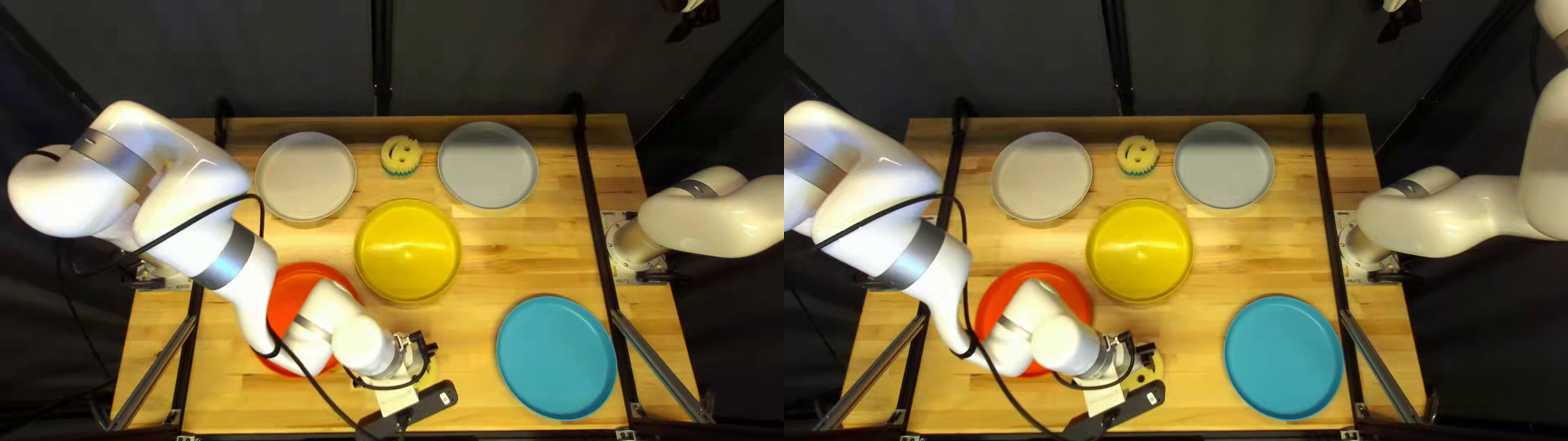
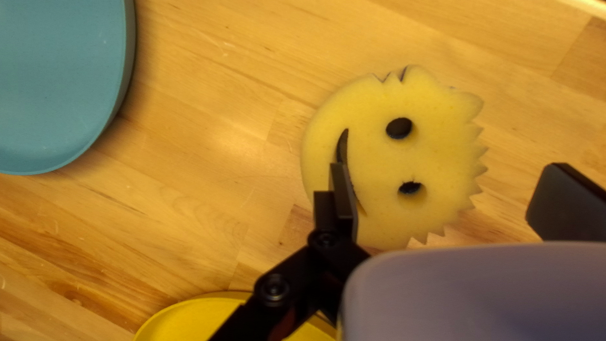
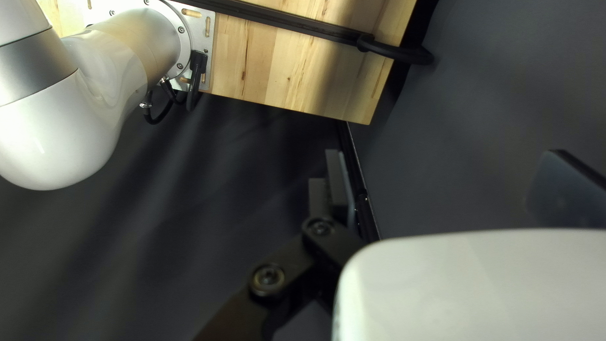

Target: Pick up sponge and scrub the plate

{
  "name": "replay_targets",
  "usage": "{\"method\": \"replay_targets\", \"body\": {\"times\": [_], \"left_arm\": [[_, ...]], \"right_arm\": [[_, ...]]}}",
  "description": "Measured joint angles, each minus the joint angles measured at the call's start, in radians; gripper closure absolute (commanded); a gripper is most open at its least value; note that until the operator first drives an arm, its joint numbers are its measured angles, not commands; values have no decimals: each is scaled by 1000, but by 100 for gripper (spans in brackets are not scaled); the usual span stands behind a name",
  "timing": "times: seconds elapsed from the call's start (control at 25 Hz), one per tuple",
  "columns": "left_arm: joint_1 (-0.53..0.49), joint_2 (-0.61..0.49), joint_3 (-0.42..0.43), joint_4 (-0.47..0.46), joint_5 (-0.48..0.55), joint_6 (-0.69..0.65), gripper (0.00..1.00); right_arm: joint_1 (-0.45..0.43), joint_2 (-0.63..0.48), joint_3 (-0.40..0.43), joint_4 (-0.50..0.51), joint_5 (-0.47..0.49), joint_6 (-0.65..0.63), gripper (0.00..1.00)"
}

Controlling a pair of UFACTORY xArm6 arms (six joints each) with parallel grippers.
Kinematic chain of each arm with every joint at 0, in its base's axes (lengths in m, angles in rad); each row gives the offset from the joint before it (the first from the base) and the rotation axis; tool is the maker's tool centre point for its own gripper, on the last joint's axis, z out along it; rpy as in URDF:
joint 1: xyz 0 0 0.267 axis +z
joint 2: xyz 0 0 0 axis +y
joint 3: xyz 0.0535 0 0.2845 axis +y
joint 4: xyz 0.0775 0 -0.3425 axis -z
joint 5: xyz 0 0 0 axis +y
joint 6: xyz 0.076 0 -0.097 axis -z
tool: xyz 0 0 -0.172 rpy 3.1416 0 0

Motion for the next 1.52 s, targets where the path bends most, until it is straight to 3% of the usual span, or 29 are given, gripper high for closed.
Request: {"method": "replay_targets", "body": {"times": [0.24,0.28,0.32,0.36,0.84,1.16,1.52], "left_arm": [[10,17,0,9,-19,-1,0],[11,17,1,8,-20,1,4],[11,17,1,7,-20,2,43],[11,18,2,6,-20,3,100],[13,17,11,7,-30,4,100],[23,14,9,-62,-27,82,100],[90,-120,8,-193,134,307,100]], "right_arm": [[0,0,0,0,0,0,0],[0,0,0,0,0,0,0],[0,0,0,0,0,0,0],[0,0,0,0,0,0,0],[0,0,0,0,0,0,0],[0,0,0,0,0,0,0],[0,0,0,0,0,0,0]]}}
